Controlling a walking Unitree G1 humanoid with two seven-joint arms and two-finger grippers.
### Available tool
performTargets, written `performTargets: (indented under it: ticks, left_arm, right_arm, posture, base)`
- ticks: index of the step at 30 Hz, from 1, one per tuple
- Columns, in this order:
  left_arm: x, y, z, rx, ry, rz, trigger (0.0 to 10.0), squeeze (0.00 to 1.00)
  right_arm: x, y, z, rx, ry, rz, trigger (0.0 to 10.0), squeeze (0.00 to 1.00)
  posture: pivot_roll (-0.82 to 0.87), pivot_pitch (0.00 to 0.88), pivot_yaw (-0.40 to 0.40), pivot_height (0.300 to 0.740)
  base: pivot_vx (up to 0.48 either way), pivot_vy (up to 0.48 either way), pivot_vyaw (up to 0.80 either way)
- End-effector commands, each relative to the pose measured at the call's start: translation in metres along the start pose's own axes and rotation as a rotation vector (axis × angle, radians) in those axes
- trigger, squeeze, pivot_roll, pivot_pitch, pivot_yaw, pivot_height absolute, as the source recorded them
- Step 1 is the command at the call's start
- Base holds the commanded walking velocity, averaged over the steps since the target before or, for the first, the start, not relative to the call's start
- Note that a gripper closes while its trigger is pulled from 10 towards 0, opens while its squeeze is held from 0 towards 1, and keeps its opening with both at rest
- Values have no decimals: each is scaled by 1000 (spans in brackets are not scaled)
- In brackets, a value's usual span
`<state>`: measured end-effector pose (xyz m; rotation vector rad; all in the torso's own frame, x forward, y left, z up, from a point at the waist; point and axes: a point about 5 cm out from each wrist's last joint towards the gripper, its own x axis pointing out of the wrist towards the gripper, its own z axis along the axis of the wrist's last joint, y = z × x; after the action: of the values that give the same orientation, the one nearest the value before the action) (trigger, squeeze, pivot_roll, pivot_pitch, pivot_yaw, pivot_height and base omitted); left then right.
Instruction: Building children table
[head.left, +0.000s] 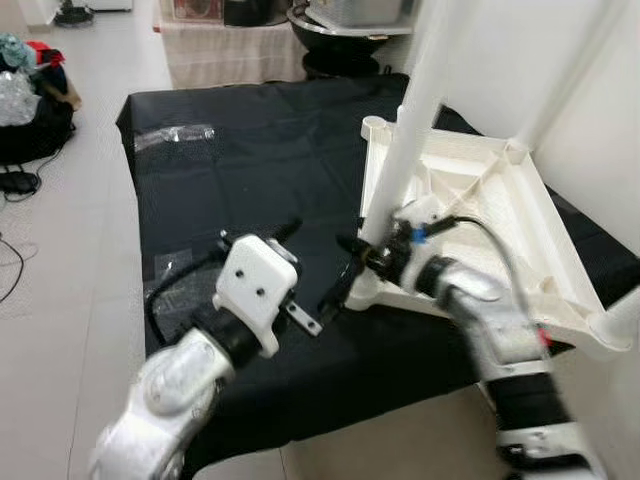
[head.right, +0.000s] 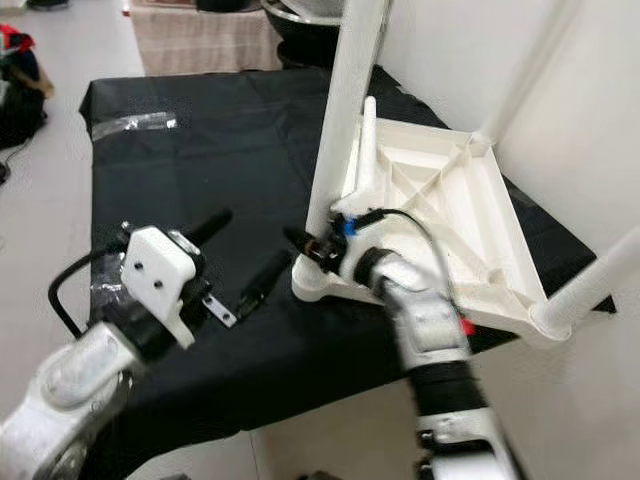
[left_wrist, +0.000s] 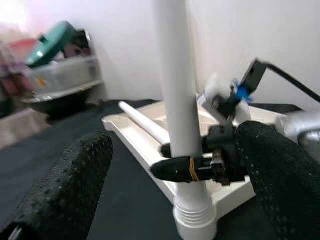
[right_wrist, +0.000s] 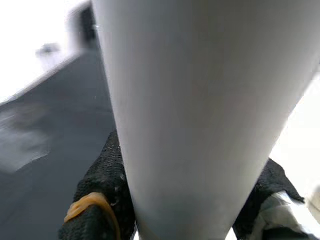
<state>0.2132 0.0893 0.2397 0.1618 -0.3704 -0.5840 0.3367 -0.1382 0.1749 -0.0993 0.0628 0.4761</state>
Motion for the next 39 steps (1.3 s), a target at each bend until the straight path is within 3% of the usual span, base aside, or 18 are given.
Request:
performTargets:
  ticks: [1,3,4,6,9,12,17,19,20,21,25,26,34,36,39]
  left_arm:
    - [-1,0,-2,-1,7,-7,10000,0]
    - [0,-1,-1,-3,2,-7,10000,0]
    - [0,-1,-1,-3,2,-7,10000,0]
    - [0,-5,-1,-14,1,-13,10000,0]
    - [0,-7,-1,-20,2,-16,10000,0]
    - [1,-10,-1,-34,0,-22,10000,0]
    - [2,-12,-1,-42,-2,-25,10000,0]
    - [2,-12,-1,-45,0,-26,10000,0]
    - [2,-12,-1,-45,0,-26,10000,0]
    - [2,-12,-2,-45,2,-24,10000,0]
    - [2,-11,-3,-45,5,-22,10000,0]
    - [2,-12,-3,-46,5,-21,10000,0]
    - [3,-12,-3,-48,4,-13,10000,0]
    - [3,-11,-3,-48,4,-11,10000,0]
    - [3,-11,-3,-46,3,-6,10000,0]
  right_arm:
    - [-14,-31,-16,-49,105,-212,0,0]
    - [-15,-33,-12,-41,117,-429,0,0]
    - [-15,-33,-12,-41,117,-429,0,0]
    - [-15,-27,-4,-7,102,-588,0,0]
    - [-13,-22,-2,16,98,-631,0,0]
    - [-5,-6,7,95,77,-733,0,0]
    - [3,6,15,127,58,-786,0,0]
    - [16,20,25,170,21,-723,10000,0]
    - [16,20,25,170,21,-723,10000,0]
    - [19,27,33,180,-16,-675,10000,1000]
    - [19,33,45,166,-83,-612,10000,1000]
    - [16,32,49,143,-108,-604,10000,0]
    - [2,25,49,72,-195,-514,10000,0]
    - [2,24,46,96,-192,-457,10000,0]
    - [-7,10,41,87,-239,-313,10000,0]
  posture:
    - [66,95,-86,740]
    - [65,99,-85,740]
    - [65,99,-85,740]
    - [65,99,-85,740]
    - [67,100,-90,740]
    - [69,101,-91,740]
    - [71,101,-91,740]
    - [72,105,-92,740]
    - [72,105,-92,740]
    - [72,105,-92,740]
    - [71,105,-92,740]
    - [71,105,-92,740]
    - [58,110,-92,740]
    - [59,110,-93,740]
    - [58,111,-94,740]
  base:
    - [0,0,0]
    - [0,0,0]
    - [0,0,0]
    - [0,0,0]
    - [0,0,0]
    - [0,0,0]
    - [0,0,0]
    - [0,0,0]
    - [0,0,0]
    - [0,0,0]
    - [0,0,0]
    - [0,0,0]
    - [0,0,0]
    - [0,0,0]
    - [0,0,0]
